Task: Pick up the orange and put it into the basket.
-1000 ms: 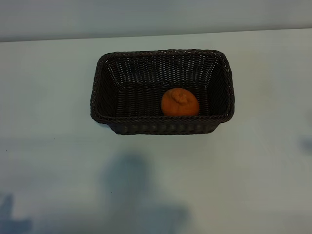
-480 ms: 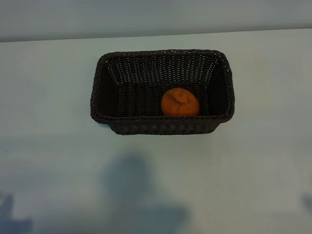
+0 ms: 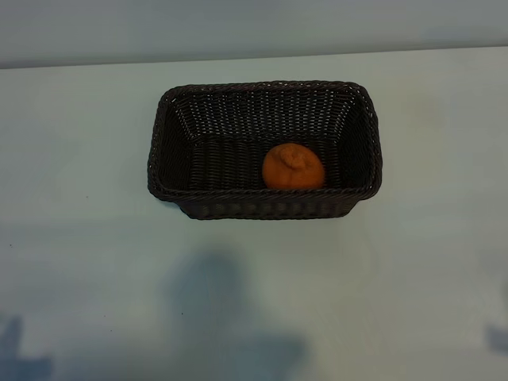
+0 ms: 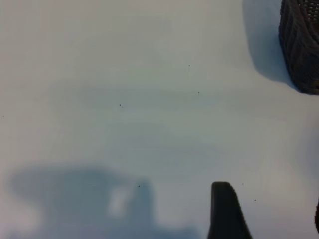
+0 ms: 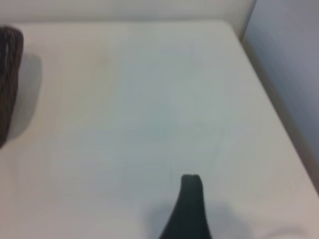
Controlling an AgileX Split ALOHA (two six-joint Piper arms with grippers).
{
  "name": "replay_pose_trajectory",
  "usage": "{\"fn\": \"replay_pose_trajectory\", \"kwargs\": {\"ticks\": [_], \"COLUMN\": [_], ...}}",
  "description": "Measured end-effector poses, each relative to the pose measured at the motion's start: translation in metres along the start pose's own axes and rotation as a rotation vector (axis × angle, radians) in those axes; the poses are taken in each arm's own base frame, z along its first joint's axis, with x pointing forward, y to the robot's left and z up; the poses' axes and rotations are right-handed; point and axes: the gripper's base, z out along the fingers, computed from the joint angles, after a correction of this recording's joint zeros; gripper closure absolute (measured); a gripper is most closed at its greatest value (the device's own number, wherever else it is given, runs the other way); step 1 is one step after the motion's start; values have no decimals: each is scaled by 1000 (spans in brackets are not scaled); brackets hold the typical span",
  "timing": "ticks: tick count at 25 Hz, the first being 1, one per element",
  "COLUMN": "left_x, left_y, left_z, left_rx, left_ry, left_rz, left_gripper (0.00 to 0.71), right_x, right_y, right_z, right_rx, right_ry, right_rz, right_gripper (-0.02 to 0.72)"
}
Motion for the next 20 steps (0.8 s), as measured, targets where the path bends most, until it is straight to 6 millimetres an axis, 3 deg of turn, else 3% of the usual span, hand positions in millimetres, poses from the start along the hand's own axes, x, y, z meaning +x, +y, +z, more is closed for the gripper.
{"fn": "replay_pose_trajectory", "kwargs": {"ticks": [7,20], "left_x": [0,0], "left_y": [0,0], "left_z": [0,0], "left_rx": [0,0], "left_ry": [0,0], "left_rz": [0,0], "left_gripper": [273,273], "right_x": [16,15], "right_y": [4,6], "right_z": [20,20], "right_rx": [-39,-63], "right_ry": [73,65], "right_rz": [21,32], "right_gripper": [107,177]}}
